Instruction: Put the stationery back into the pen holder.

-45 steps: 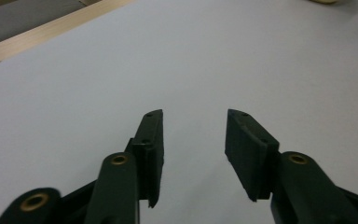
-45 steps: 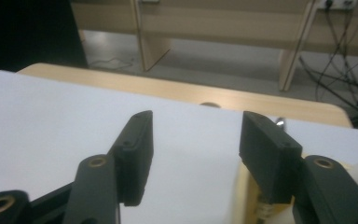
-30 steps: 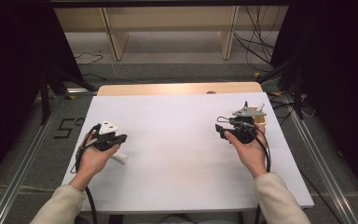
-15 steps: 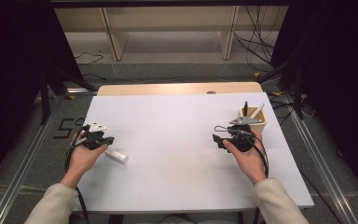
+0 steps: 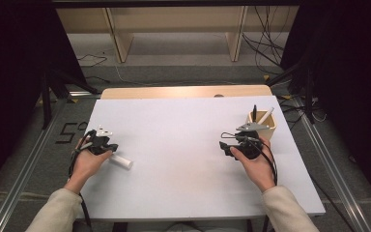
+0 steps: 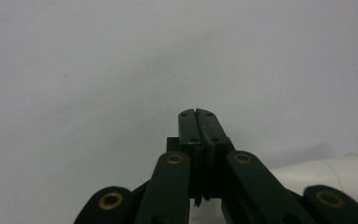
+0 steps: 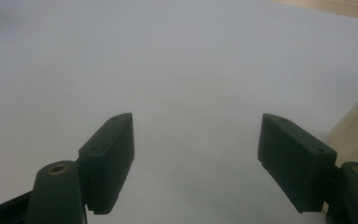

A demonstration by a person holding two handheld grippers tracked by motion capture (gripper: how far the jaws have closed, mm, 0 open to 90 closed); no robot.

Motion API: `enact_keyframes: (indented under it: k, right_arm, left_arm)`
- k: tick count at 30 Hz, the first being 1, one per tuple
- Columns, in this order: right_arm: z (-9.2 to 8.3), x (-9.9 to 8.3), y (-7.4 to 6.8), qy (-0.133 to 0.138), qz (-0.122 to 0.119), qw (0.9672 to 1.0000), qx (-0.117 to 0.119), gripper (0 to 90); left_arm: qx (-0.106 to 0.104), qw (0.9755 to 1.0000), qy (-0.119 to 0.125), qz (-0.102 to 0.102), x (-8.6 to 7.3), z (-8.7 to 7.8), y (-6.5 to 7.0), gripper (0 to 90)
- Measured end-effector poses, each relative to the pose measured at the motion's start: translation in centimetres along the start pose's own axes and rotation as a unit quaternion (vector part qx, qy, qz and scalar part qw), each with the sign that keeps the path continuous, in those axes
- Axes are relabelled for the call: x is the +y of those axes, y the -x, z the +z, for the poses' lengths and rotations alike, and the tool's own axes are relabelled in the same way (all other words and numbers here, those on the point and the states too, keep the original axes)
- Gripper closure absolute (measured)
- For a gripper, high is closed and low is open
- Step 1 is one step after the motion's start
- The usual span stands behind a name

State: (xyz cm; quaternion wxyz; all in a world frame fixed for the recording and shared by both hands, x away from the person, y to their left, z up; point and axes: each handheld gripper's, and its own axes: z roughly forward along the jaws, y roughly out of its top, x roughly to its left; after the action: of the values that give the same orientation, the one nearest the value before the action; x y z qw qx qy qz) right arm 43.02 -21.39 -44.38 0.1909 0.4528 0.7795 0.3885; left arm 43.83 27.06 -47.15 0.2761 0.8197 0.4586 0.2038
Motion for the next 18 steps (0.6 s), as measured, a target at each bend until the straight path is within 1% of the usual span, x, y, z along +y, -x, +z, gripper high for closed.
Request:
enact_keyframes:
  k: [6,11,18]
  right_arm:
    - [0.11,-0.04,-0.05,-0.003,-0.001,1.0000,-0.001,28.0]
    - [0.14,-0.04,-0.06,-0.004,-0.001,1.0000,-0.002,28.1]
    - [0.20,-0.07,-0.03,-0.006,-0.002,1.0000,-0.002,28.1]
  left_arm:
    - [0.000,1.0000,-0.005,0.000,-0.07,0.20,-0.07,89.6]
    - [0.001,0.9999,-0.011,0.005,-0.08,0.28,0.01,89.6]
    - [0.002,0.9998,-0.016,0.007,-0.07,0.29,-0.05,89.6]
